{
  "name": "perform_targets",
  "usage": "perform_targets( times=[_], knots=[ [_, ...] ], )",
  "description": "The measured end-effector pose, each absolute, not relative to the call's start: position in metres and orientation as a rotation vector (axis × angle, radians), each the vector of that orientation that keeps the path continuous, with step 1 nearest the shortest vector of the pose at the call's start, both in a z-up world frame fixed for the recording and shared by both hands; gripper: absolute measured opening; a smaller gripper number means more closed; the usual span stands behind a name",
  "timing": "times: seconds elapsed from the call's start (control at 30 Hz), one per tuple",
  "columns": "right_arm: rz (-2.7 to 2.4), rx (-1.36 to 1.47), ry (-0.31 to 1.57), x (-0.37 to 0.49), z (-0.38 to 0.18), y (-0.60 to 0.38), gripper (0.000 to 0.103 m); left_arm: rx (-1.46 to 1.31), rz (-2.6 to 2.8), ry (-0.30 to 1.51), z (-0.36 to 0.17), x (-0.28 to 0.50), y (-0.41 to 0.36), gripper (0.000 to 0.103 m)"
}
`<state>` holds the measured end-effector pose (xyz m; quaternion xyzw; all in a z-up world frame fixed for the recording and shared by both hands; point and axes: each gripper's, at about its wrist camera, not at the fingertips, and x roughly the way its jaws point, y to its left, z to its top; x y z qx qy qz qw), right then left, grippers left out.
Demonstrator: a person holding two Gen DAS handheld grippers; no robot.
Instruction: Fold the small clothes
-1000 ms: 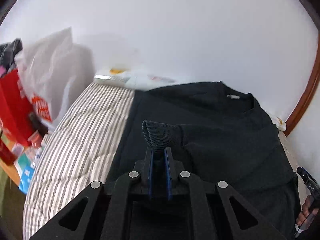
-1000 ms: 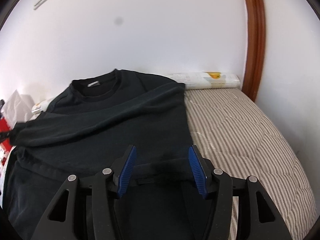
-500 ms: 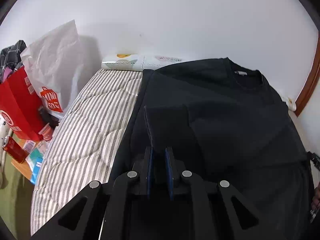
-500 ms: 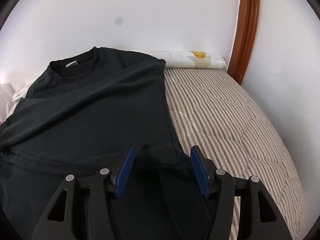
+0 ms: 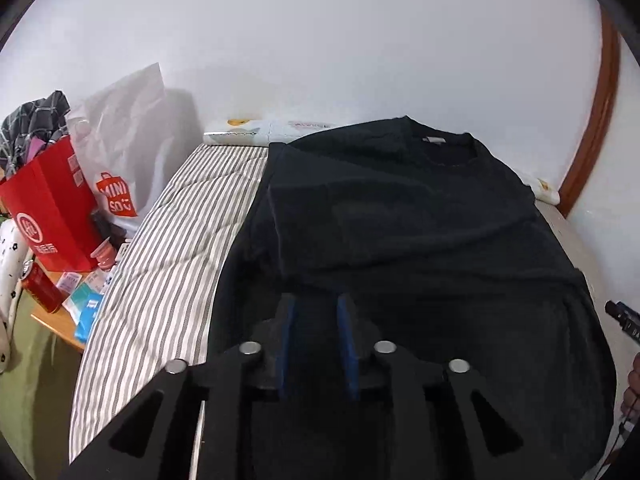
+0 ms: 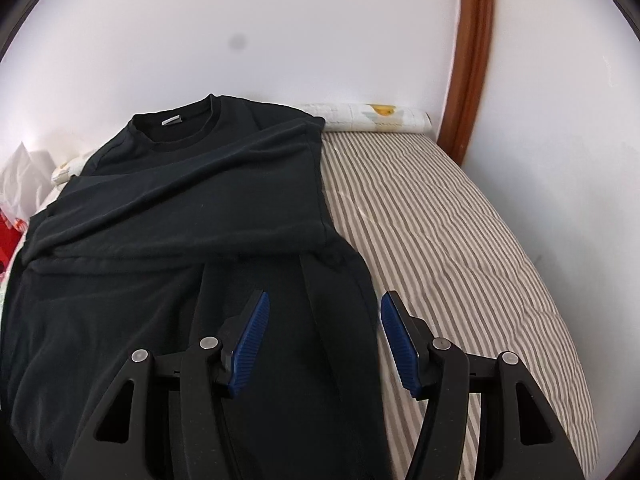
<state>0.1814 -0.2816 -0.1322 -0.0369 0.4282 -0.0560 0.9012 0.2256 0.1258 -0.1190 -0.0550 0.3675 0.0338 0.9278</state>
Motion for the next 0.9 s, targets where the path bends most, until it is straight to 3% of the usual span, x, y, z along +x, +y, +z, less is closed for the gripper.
perform_targets(
  times=[0.13,0.3,0.37,0.67,0.9],
  knots=[
    [-0.108,-0.049,0.909,0.158,-0.133,-0.3,0.058,-0.148,0.048,0.764,-0.127,0.198,0.129,0.047],
    [-0.112,-0.002,0.979,0.138,-0.15,-0.318,0.058,-0.151,0.083,0.788,-0.142,0.166,0.136,0.051],
    [-0.108,0.007,0.983,0.128,-0.157,-0.32,0.058,-0.164,0.083,0.807,-0.151,0.155,0.14,0.062],
    [-0.094,0.012,0.947,0.081,-0.172,-0.32,0.058,-0.157,0.101,0.864,-0.179,0.11,0.149,0.062],
    [-0.102,-0.032,0.951,0.09,-0.175,-0.298,0.046,-0.138,0.122,0.847,-0.183,0.104,0.135,0.062]
  ],
)
